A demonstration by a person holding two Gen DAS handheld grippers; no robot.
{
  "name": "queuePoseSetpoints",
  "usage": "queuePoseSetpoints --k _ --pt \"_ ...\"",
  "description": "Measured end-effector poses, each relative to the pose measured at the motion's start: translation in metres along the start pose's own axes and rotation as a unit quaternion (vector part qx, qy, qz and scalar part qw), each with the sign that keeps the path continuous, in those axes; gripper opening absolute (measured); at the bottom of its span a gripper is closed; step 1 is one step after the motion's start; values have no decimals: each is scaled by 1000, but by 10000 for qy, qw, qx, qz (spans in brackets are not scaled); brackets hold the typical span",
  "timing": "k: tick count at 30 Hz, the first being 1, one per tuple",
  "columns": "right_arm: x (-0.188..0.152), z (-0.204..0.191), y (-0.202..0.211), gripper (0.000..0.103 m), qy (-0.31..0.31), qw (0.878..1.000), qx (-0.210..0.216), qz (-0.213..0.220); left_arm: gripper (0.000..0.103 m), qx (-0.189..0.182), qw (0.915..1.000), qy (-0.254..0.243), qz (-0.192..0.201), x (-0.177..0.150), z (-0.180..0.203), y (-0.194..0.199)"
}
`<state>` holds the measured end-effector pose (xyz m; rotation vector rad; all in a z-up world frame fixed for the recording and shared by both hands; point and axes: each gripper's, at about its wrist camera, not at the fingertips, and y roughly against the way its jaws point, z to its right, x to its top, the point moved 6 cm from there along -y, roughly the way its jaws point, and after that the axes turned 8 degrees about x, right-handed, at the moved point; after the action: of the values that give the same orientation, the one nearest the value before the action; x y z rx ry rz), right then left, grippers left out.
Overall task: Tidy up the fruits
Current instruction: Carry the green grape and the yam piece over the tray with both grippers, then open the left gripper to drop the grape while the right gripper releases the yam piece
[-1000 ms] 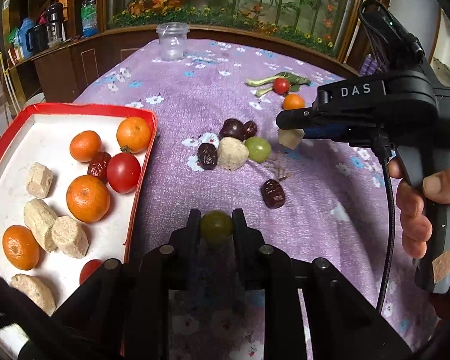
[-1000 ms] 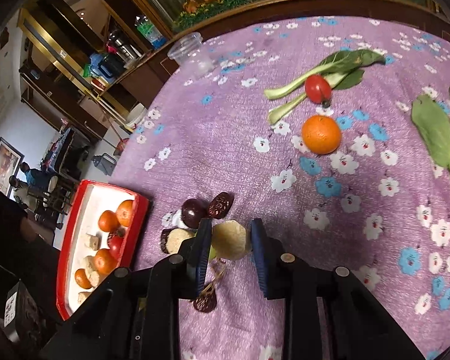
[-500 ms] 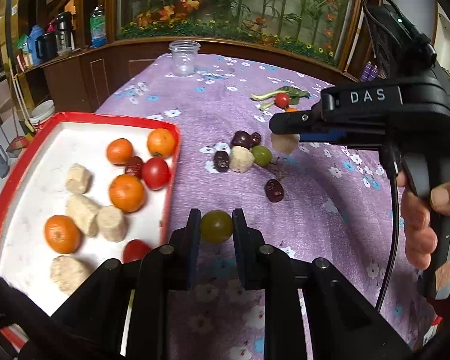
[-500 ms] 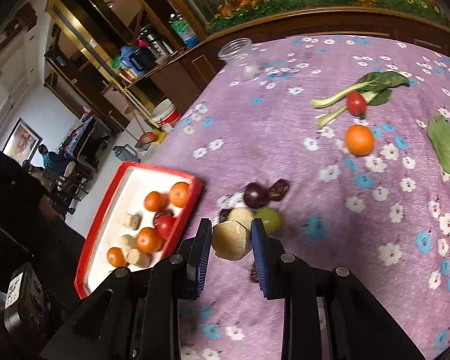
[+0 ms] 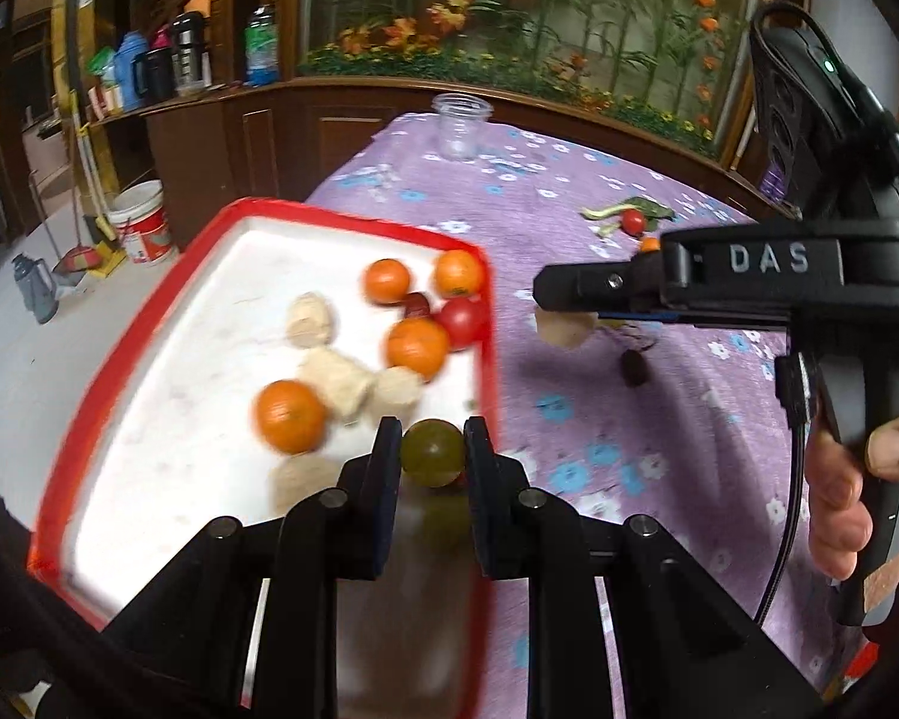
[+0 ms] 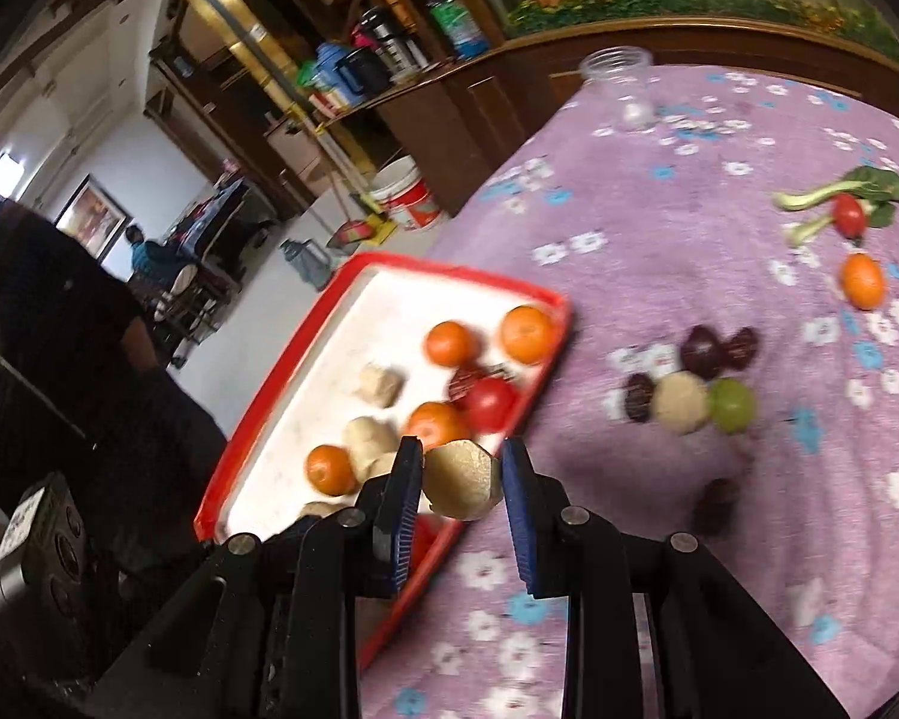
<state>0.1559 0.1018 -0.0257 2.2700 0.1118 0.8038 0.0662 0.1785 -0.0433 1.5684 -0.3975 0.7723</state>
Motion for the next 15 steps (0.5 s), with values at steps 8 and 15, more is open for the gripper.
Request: queuePoseSetpoints --k 8,15 --pt "-20 -37 -33 27 263 9986 273 -376 18 237 9992 269 -177 -21 -42 -1" --pt "-47 -63 -64 27 632 9947 242 -779 18 422 9978 282 -420 -35 -54 -14"
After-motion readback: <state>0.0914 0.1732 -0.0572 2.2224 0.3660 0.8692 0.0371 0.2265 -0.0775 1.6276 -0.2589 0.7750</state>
